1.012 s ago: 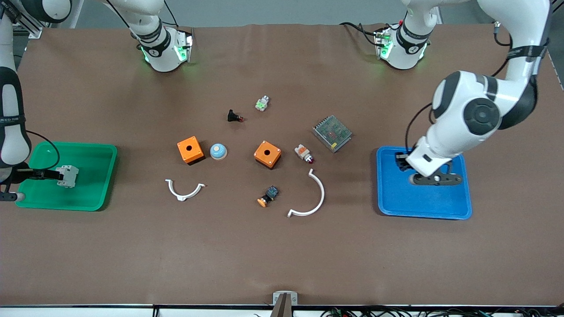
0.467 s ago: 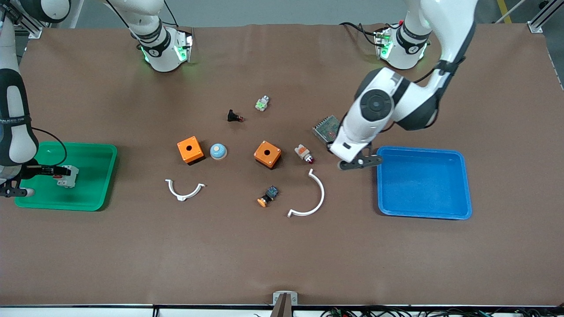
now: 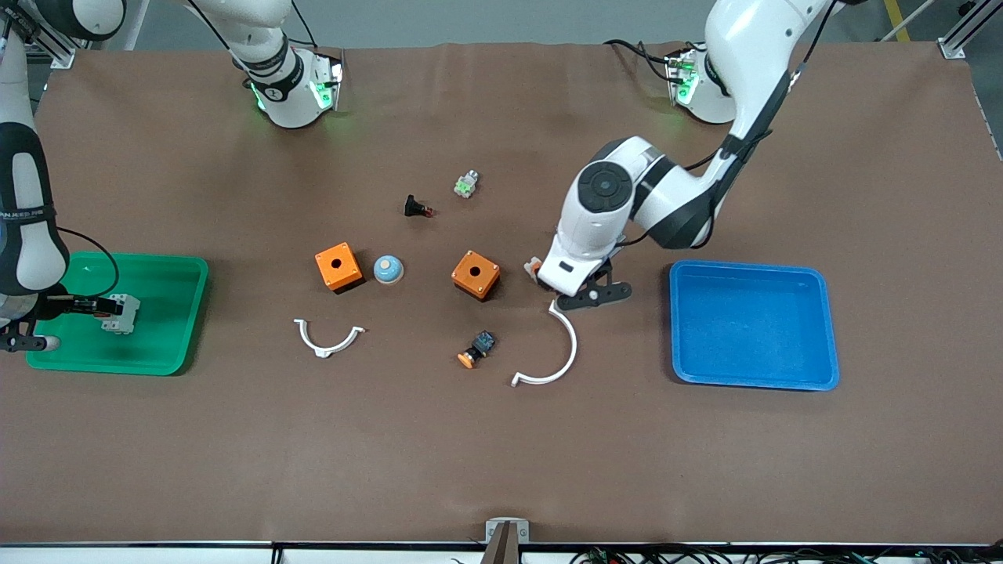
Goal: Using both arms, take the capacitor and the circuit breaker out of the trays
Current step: 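Carry the capacitor beside the white arc while the right gripper lifts the breaker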
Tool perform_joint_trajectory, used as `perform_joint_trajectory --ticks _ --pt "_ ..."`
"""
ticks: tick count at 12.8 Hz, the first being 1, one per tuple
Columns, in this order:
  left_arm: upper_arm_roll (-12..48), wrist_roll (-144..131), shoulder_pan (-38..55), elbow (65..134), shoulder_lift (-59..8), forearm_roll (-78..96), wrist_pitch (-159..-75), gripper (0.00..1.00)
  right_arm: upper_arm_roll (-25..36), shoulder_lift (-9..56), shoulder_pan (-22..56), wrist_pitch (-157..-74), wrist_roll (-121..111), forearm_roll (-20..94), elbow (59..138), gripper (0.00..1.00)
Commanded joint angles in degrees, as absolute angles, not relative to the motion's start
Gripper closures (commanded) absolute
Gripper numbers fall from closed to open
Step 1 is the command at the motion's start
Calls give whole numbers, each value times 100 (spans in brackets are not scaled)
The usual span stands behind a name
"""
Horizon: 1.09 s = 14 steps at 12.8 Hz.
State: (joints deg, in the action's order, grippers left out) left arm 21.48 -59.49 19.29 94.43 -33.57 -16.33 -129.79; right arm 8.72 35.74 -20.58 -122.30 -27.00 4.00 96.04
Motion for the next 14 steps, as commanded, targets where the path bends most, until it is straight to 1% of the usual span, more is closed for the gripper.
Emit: perform_joint_trajectory --ticks 1,2,3,4,6,8,9,10,11,12,13,14 --pt "2066 -6187 2231 8020 -4523 -2091 -12990 100 791 3507 -2171 -12296 -2812 519 9712 63" --pt "1970 -6179 2328 7850 -4692 -2092 -13095 100 791 3507 -2171 -12296 -2812 519 9712 69" --pt "1873 -6179 2434 7823 -4789 -2092 -13313 100 791 3507 -2162 -12296 -2812 519 9712 73" --pt "1794 -6187 2513 7831 -4903 -2092 -13559 100 791 3507 -2153 -12296 -2804 519 9712 76" --pt "1653 -6188 2645 7822 -5062 -2092 -13745 98 791 3507 -2118 -12252 -2804 519 9694 80" --pt "1530 -6196 2759 7822 -5159 -2083 -13781 90 782 3472 -2048 -12190 -2751 519 9659 80" --pt "1529 -6196 2760 7822 -5185 -2083 -13816 83 791 3419 -1952 -12164 -2734 510 9607 80" --pt "1529 -6188 2760 7822 -5186 -2083 -13825 62 791 3332 -1882 -11981 -2725 484 9580 80" --pt "1521 -6179 2734 7822 -5159 -2083 -13825 38 800 3192 -1785 -11692 -2672 457 9476 80" --pt "1521 -6118 2690 7814 -5055 -2100 -13790 5 800 3051 -1715 -11307 -2585 440 9379 79" --pt "1521 -6074 2663 7822 -4915 -2101 -13729 0 791 2928 -1636 -11016 -2480 439 9343 79" --pt "1521 -6012 2593 7822 -4765 -2101 -13511 0 791 2779 -1504 -10795 -2331 439 9343 79"
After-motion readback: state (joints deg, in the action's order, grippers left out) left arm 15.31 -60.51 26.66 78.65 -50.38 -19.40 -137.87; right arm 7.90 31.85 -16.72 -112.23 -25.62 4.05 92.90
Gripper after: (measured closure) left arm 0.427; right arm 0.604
